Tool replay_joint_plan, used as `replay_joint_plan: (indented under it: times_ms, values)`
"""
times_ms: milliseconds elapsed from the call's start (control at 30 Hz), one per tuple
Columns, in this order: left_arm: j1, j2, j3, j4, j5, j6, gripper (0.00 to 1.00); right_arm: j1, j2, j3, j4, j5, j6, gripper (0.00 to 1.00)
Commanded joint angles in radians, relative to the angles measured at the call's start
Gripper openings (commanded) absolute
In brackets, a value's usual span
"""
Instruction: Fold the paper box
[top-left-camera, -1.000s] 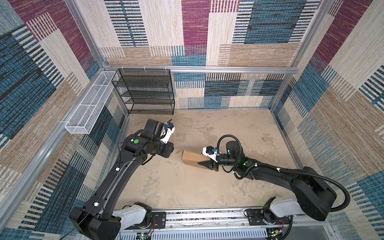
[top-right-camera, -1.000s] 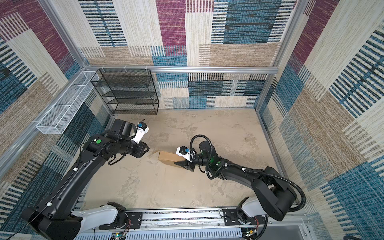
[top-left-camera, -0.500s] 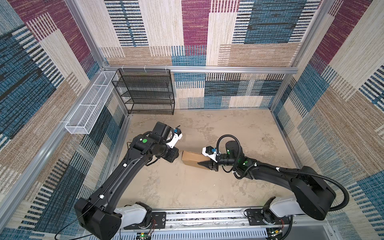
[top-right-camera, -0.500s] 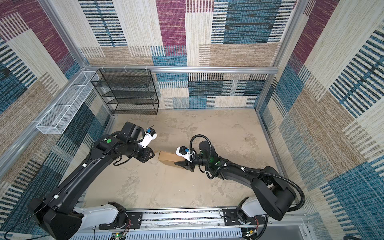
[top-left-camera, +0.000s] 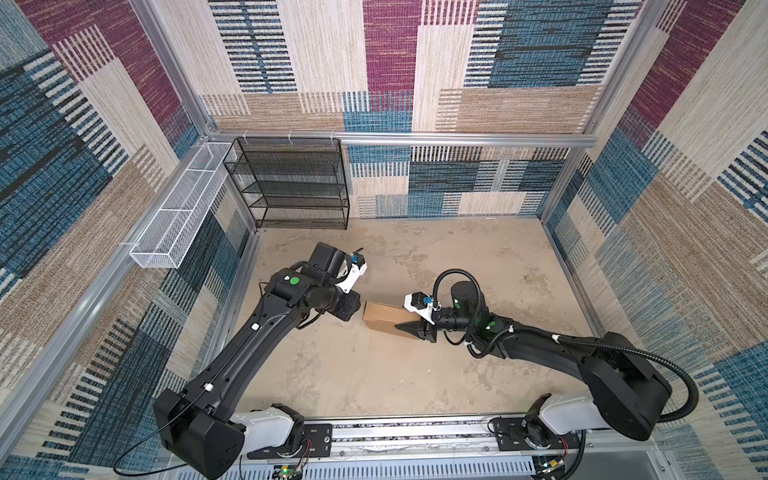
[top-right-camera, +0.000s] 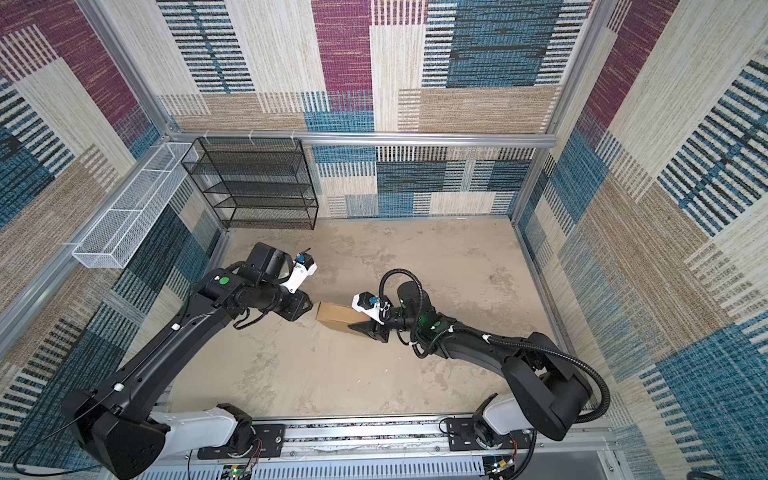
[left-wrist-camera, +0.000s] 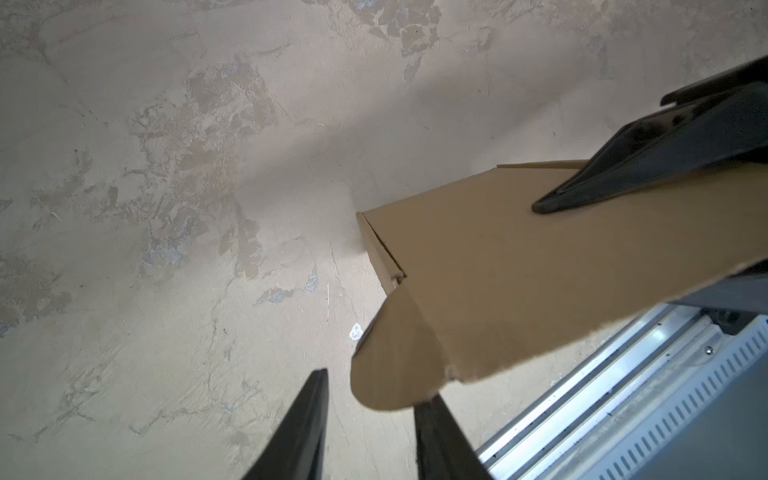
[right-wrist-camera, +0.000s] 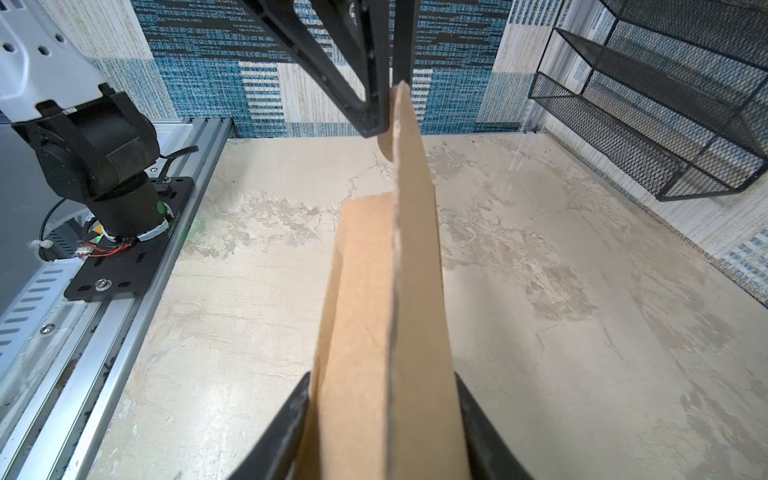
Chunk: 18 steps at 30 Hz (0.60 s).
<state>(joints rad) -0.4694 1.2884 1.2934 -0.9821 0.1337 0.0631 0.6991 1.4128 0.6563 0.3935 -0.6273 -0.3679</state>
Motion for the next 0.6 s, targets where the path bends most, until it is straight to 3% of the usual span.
replay_joint_plan:
  times_ms: [0, 500, 567]
  values:
    - [-0.001, 0.012, 0.01, 0.018, -0.006, 0.017, 0.38, 0.0, -0.003, 0.012, 0.014, 0.001, -0.005, 0.41]
    - [-0.001, 0.015, 0.005, 0.032, 0.09, -0.027, 0.23, 0.0, -0.003, 0.013, 0.011, 0.023, -0.012, 0.4]
    - [-0.003, 0.017, 0.004, 0.033, 0.095, -0.035, 0.17, 0.0, 0.0, 0.011, 0.013, 0.024, -0.011, 0.39]
